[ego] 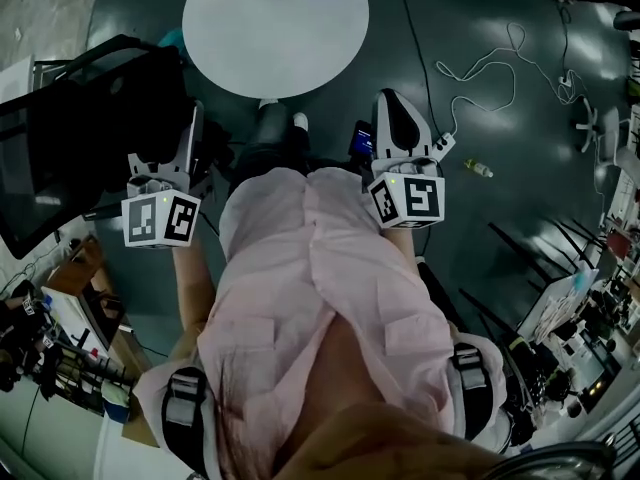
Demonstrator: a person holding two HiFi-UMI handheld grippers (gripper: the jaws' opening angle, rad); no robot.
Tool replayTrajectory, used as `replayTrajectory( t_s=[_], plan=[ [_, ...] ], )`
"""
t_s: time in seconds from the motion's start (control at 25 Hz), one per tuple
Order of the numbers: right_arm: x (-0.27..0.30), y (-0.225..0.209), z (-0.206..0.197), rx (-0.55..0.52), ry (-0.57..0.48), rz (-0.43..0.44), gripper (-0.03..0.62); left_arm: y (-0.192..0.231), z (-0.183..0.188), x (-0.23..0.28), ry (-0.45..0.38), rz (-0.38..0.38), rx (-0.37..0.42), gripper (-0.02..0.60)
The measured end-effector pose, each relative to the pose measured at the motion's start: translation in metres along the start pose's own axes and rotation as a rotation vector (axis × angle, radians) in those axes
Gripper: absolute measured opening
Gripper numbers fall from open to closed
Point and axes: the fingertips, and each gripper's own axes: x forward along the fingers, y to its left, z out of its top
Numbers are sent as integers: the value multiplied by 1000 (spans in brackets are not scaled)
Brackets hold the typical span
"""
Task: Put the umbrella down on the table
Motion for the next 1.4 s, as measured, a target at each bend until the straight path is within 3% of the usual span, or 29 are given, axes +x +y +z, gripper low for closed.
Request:
replayTrajectory(
  t_s=[0.6,0.96,1.4],
  plan=[
    [89,19,31,-8,2,-54,37,50,2,87,138,-103,35,324],
    [106,9,29,14,25,-102,37,49,-9,117,204,-152,28,324],
    [130,-17,42,2,31,-57,37,35,-13,136,218,-109,34,324]
  ],
)
